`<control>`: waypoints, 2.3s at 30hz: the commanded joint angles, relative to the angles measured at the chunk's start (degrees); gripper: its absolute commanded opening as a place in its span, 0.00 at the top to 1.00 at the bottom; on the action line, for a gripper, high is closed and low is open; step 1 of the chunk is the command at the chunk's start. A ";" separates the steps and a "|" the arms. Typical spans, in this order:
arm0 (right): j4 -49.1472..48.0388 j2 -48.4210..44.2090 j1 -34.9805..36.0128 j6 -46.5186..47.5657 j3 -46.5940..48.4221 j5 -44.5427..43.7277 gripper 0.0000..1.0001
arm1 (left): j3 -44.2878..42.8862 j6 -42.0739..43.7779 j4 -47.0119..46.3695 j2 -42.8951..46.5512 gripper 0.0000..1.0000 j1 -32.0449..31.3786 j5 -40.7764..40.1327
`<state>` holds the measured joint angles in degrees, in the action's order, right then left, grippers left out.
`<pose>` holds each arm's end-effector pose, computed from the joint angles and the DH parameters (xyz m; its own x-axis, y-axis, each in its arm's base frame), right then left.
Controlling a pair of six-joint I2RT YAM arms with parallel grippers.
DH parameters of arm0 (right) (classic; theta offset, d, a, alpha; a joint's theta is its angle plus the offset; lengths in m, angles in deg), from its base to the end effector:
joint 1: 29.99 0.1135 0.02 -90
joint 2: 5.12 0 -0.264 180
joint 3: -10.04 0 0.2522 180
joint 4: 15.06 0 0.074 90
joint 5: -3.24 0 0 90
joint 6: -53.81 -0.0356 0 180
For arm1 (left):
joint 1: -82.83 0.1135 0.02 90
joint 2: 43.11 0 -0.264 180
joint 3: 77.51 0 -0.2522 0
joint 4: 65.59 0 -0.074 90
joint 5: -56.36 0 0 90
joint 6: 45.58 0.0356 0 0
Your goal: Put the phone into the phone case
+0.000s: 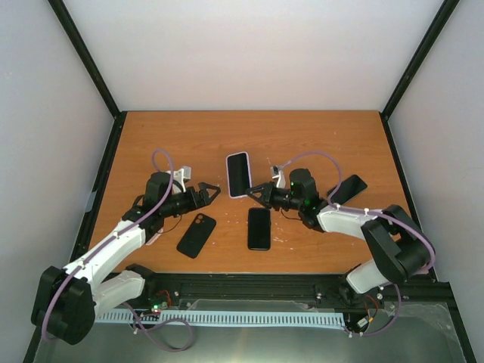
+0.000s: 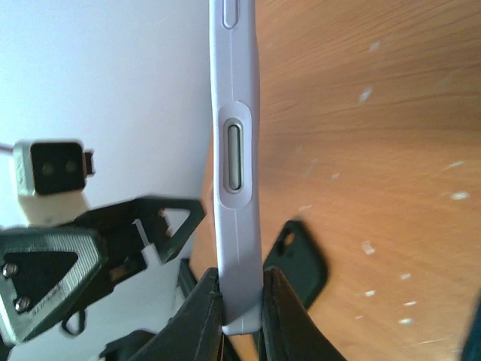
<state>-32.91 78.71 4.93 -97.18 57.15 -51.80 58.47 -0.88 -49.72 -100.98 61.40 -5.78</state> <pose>0.2273 0.1835 0.1918 -0.9277 0.2265 -0.2968 -0.2112 0.3373 0.9174 0.1950 -0.0944 0.2244 -0.8227 -0.3522 -0.4462 0.1649 0.6033 -0.7803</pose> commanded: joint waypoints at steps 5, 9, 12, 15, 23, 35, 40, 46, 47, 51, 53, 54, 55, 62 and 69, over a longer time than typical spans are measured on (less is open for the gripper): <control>5.58 6.96 -7.83 7.81 6.34 -1.88 0.97 | -1.38 0.14 14.09 -3.87 0.01 0.07 -13.71; 6.72 10.27 -10.09 8.05 7.40 -3.61 0.97 | -1.18 -1.25 15.66 -6.38 0.01 0.08 -15.16; 6.45 12.06 -10.81 7.17 7.74 -5.13 0.97 | -1.69 -3.34 17.62 -8.81 0.00 0.08 -17.14; 6.51 13.80 -10.99 6.59 8.56 -7.27 0.97 | -1.42 -4.50 17.86 -10.93 0.01 0.07 -17.57; 6.80 18.09 -11.72 3.59 9.29 -7.80 0.85 | -1.12 -10.81 21.09 -13.23 0.00 0.07 -23.29; 28.16 10.16 -13.36 8.76 10.52 -13.22 0.28 | 2.30 -18.00 23.64 -10.61 0.01 0.07 -23.44; 44.34 4.55 -15.70 11.46 14.37 -21.94 0.16 | 2.84 -20.23 23.59 -11.71 0.00 0.03 -19.20; 62.81 2.15 -22.21 10.61 20.78 -36.09 0.10 | 2.75 -21.35 21.63 -14.64 0.01 -1.79 -15.35; 65.35 2.66 -23.83 9.99 21.88 -38.30 0.10 | 2.82 -22.08 21.17 -14.79 0.01 -2.50 -15.00; 71.15 5.26 -30.48 7.65 24.84 -43.07 0.10 | 2.51 -25.72 19.36 -15.03 0.01 -6.40 -14.16; 71.29 6.65 -33.25 7.56 24.95 -42.69 0.11 | 1.97 -27.05 19.22 -15.46 0.00 -7.60 -13.18; 71.12 7.22 -34.10 7.39 24.91 -43.02 0.11 | 1.58 -27.51 19.40 -15.51 0.01 -8.13 -13.06; 70.82 7.78 -34.78 7.32 24.93 -43.44 0.11 | 1.00 -27.78 19.89 -15.52 0.01 -8.76 -13.80; 71.35 13.32 -36.47 6.60 27.81 -46.02 0.10 | -6.14 -18.89 26.50 -16.21 0.02 -13.49 -28.29; 73.85 20.68 -37.79 6.46 33.13 -44.21 0.10 | -9.95 -16.42 34.31 -20.44 0.01 -15.04 -32.29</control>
<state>39.00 96.44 -31.70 -89.64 87.48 -95.56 51.14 -20.07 -22.49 -119.60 46.89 -33.08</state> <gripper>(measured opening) 0.903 0.994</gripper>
